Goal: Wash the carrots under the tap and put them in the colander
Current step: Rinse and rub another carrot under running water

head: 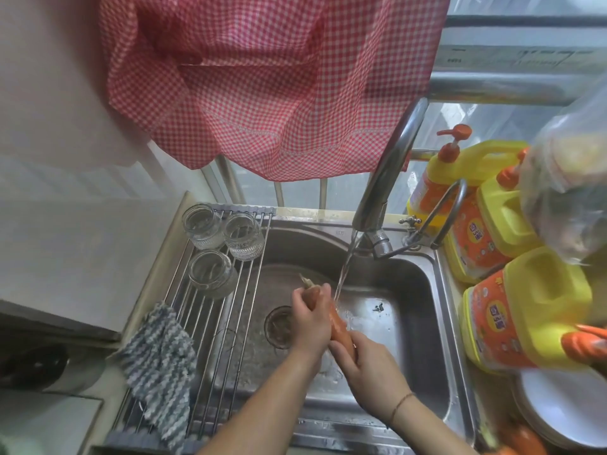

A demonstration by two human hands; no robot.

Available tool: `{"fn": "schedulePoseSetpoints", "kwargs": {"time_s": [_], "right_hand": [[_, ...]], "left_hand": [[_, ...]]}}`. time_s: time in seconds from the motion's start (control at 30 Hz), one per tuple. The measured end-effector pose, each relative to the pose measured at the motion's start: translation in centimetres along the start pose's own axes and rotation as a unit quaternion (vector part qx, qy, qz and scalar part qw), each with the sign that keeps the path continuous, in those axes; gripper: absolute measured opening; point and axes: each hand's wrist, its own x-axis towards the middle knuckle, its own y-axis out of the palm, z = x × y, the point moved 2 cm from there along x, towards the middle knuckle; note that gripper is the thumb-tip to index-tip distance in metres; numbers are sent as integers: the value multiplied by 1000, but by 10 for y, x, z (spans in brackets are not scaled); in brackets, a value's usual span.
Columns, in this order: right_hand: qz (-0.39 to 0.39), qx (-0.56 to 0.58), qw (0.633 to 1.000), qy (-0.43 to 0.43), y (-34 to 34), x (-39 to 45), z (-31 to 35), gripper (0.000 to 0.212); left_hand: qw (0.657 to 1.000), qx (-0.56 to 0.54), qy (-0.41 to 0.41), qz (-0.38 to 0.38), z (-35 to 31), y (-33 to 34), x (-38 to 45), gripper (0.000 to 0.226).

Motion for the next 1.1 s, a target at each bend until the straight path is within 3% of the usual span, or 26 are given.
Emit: {"fn": "schedulePoseSetpoints", "kwargs": {"time_s": [0.1, 0.17, 0.23, 0.3, 0.37, 0.47, 0.53, 0.57, 0.67, 0.77, 0.87, 1.03, 1.1], "right_hand": [[52, 168, 984, 20, -2, 0, 0, 35], [128, 354, 924, 74, -5, 0, -4, 36], [200, 457, 860, 108, -11, -1, -8, 36], [243, 444, 853, 124, -17, 2, -9, 35], [223, 372, 890, 142, -20, 11, -8, 32], [79, 90, 986, 113, -24, 28, 0, 30], [13, -98, 989, 106, -25, 34, 10, 28], [-2, -129, 986, 109, -25, 36, 14, 27], [17, -100, 989, 111, -24, 42, 19, 18], [91, 23, 987, 132, -26, 45, 17, 5], [176, 193, 938, 228, -21, 40, 9, 16], [299, 391, 816, 302, -11, 24, 1, 21], [288, 399, 814, 309, -10, 26, 0, 25]], "left_hand": [[997, -48, -49, 20, -5, 0, 8, 55], [969, -192, -131, 79, -4, 1, 10, 52], [924, -315, -186, 113, -5, 5, 7, 43], [919, -342, -167, 99, -2, 11, 6, 37], [932, -331, -130, 64, 0, 17, 8, 36], [940, -321, -108, 21, -3, 23, 12, 31], [940, -326, -103, 19, -3, 24, 14, 19], [941, -323, -99, 33, -3, 25, 13, 14], [955, -274, -70, 92, -4, 24, 15, 31], [951, -267, -67, 143, -3, 19, 18, 36], [926, -301, -97, 204, 4, 17, 16, 40], [852, -410, -115, 303, 17, 10, 17, 57], [869, -372, -100, 310, 15, 13, 20, 53]]}}
